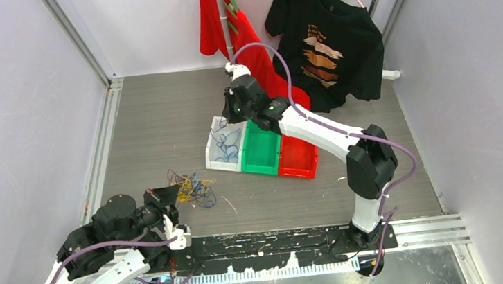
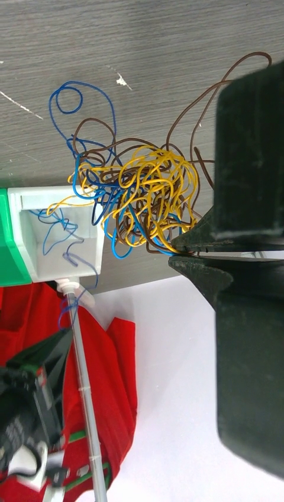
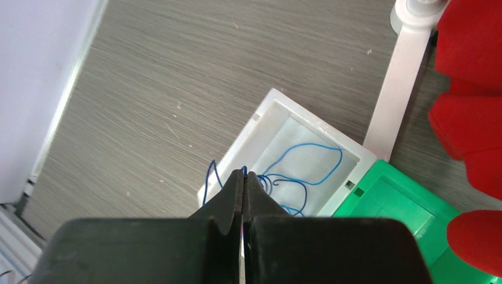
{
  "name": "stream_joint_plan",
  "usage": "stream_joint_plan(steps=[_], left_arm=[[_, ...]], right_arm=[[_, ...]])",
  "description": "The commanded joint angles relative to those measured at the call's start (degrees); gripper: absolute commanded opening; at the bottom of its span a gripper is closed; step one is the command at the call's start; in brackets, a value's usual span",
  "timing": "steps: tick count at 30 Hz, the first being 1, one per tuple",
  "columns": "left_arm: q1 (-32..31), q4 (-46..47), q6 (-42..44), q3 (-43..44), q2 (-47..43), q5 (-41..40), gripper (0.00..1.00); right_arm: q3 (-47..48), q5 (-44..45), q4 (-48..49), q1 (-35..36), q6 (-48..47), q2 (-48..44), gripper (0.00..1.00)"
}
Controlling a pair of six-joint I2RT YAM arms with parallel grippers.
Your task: Untangle the cables
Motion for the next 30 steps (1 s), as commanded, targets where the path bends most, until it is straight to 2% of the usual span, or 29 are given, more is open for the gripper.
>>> stream_joint_plan(steps=[1,5,11,13,17,20,24,27,30], left_arm=[[-0.04,5.14,-0.09,2.86,0.58,1.92,0.0],[-0.04,6.76,0.44,3.19,0.82,2.88,0.0],[-0.04,8.36,0.46,3.56,1.84,3.73,0.0],[-0.04,8.41,0.28,3.62,1.95,3.88,0.0],[-0.04,9.97,0.05,3.96,2.38,3.77,0.0],[-0.04,11.74,-1.16,4.09,2.82,3.35,0.0],[-0.07,16.69,-5.25,4.69,4.16,1.58,0.0],[-0.05,16.63,-8.35,6.69,5.92,1.12,0.0],[-0.04,16.83,-9.19,7.52,6.48,1.92,0.0]], right_arm=[[3.36,1.86,-2.11,0.59,-2.21,3.81,0.01],[5.99,2.96,-5.71,1.69,-3.99,7.51,0.04],[7.53,4.5,-7.7,1.63,-4.66,7.98,0.53],[8.24,5.21,-8.67,1.61,-5.12,7.6,0.61],[7.72,4.38,-8.83,1.41,-5.58,4.79,0.64],[3.0,1.5,-4.07,1.77,-6.42,0.64,0.64],[-14.76,-4.89,12.87,2.73,-5.5,-11.03,0.65],[-29.08,-8.47,26.6,3.9,-3.74,-19.45,0.67],[-39.11,-10.97,33.7,5.68,-3.06,-25.97,0.71]])
